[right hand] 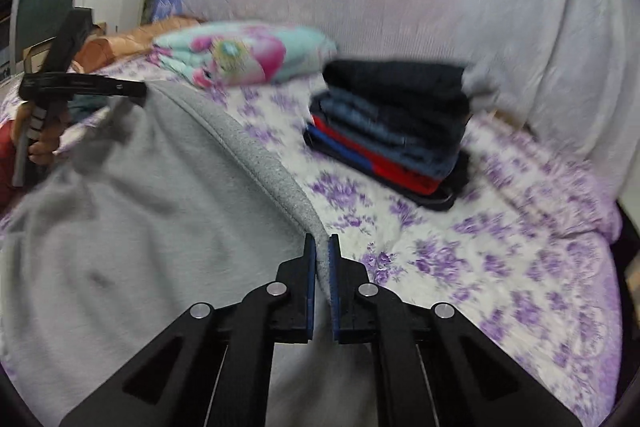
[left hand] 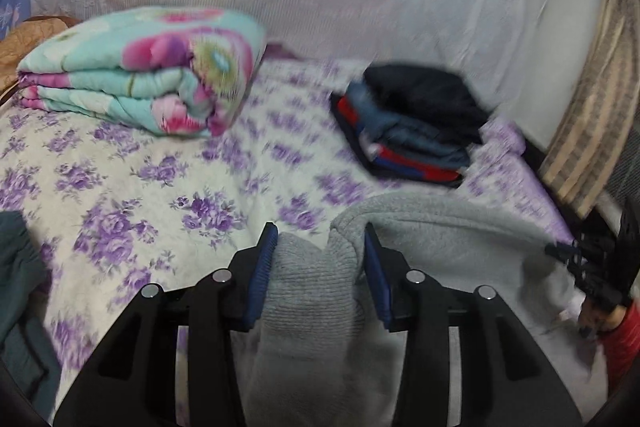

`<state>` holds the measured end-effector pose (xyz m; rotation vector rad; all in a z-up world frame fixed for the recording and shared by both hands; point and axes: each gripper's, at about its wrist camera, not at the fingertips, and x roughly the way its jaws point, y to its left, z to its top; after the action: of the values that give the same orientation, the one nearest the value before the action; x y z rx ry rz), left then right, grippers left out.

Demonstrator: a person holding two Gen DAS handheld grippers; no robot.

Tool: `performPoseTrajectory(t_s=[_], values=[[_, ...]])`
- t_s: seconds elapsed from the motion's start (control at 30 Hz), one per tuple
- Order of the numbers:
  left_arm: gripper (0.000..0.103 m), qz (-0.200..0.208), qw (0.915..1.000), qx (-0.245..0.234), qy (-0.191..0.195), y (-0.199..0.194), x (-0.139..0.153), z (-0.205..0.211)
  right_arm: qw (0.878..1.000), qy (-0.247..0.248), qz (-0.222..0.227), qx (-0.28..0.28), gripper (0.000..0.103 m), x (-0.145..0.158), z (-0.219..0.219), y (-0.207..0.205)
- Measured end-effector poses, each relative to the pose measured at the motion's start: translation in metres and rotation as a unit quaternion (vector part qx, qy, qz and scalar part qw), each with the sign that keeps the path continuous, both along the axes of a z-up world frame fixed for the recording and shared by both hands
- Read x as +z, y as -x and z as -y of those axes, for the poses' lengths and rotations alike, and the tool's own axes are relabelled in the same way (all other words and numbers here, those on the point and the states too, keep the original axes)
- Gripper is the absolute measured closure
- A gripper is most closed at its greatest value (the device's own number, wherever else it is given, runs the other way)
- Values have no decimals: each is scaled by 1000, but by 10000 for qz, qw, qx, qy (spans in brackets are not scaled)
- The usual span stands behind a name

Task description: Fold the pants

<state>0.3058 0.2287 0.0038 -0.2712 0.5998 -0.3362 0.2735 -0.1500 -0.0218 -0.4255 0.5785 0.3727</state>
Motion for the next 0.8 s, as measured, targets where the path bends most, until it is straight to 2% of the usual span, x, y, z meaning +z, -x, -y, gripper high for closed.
performPoseTrajectory(t_s=[0.1, 0.23, 0.33, 0.37, 0.4, 0.53, 0.63, 0.7, 0.8], values=[[62, 218, 9992, -24, 327, 41, 7, -14, 9994, 55, 270, 193, 97, 8, -7, 57], [56, 323, 9979, -114, 554, 102, -5, -27, 9984, 34, 375, 427, 97, -3, -10, 134], [44, -55, 9978, -20, 659, 135, -24, -39, 9987, -47, 180, 484, 97, -24, -11, 169], [37, -256, 9968, 43, 762, 144, -32, -44, 9988, -70, 88, 485, 97, -31, -11, 176], [34, -437, 9946, 87, 942, 149, -37, -50, 9989, -65, 35, 470, 97, -40, -10, 181], [31, -906, 9753, -115, 2013, 164, -48, -63, 9991, -128, -22, 408, 97, -56, -6, 190], [30, -1244, 9710, -87, 2042, 156, -47, -49, 9990, -258, 19, 374, 97, -56, -4, 190], [30, -1508, 9650, -97, 2143, 144, -49, -35, 9988, -334, 46, 364, 97, -55, -3, 191], [30, -1602, 9577, -83, 2388, 129, -44, -24, 9988, -325, 71, 358, 97, -55, -3, 195]])
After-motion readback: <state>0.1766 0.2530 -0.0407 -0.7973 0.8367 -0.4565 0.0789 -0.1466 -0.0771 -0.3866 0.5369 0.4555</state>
